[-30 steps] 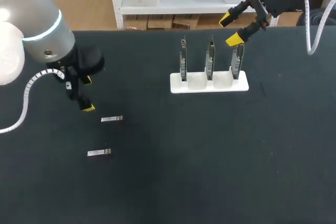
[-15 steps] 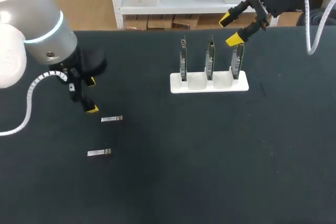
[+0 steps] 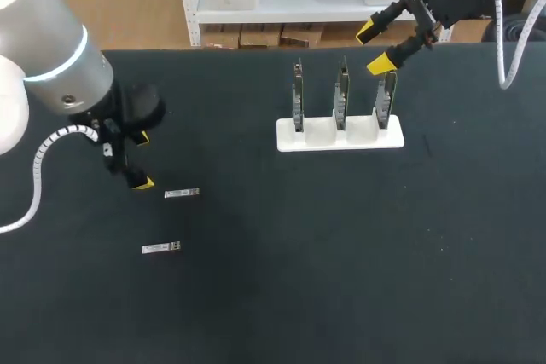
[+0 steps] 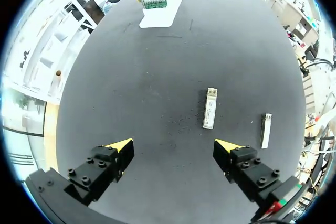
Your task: Pick up the optical module with the left hand, and insert it into the network port with the right hand.
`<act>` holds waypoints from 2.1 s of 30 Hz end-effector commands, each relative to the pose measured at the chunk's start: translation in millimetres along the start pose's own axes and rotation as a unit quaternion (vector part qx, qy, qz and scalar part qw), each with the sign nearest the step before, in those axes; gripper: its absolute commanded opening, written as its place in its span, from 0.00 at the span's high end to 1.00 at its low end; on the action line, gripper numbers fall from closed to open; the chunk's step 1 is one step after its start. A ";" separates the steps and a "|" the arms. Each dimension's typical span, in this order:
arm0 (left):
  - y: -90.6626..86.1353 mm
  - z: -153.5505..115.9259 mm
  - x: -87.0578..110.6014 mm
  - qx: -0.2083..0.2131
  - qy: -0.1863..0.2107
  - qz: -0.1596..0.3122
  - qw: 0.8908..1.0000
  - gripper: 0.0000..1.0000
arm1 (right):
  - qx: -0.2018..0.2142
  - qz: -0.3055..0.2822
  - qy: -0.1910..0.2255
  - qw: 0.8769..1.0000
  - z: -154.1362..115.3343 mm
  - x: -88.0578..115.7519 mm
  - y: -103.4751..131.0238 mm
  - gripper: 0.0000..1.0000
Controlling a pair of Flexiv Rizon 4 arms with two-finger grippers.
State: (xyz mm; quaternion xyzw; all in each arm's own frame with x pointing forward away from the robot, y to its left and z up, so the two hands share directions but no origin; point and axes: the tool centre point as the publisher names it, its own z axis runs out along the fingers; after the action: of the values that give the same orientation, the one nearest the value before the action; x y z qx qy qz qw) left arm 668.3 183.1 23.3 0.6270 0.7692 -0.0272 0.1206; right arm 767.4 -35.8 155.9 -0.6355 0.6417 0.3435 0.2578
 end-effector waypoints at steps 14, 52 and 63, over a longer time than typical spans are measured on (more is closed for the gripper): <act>-20.5 0.9 18.8 -0.050 -0.008 0.021 0.998 0.00 | 0.001 0.000 -0.001 1.000 0.1 0.4 1.0 0.00; -35.8 9.0 2.3 0.011 0.092 0.058 0.994 0.00 | 0.001 0.000 -0.001 1.000 0.1 0.4 1.0 0.00; -40.9 18.2 5.5 0.030 0.086 0.036 0.995 0.00 | 0.001 0.000 -0.001 1.000 0.1 0.4 1.0 0.00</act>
State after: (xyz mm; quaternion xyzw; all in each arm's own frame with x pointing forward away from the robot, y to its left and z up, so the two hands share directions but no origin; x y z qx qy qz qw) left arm 628.7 175.2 0.1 0.6566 0.7533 0.0105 0.0369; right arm 767.4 -35.8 155.9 -0.6354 0.6417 0.3435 0.2578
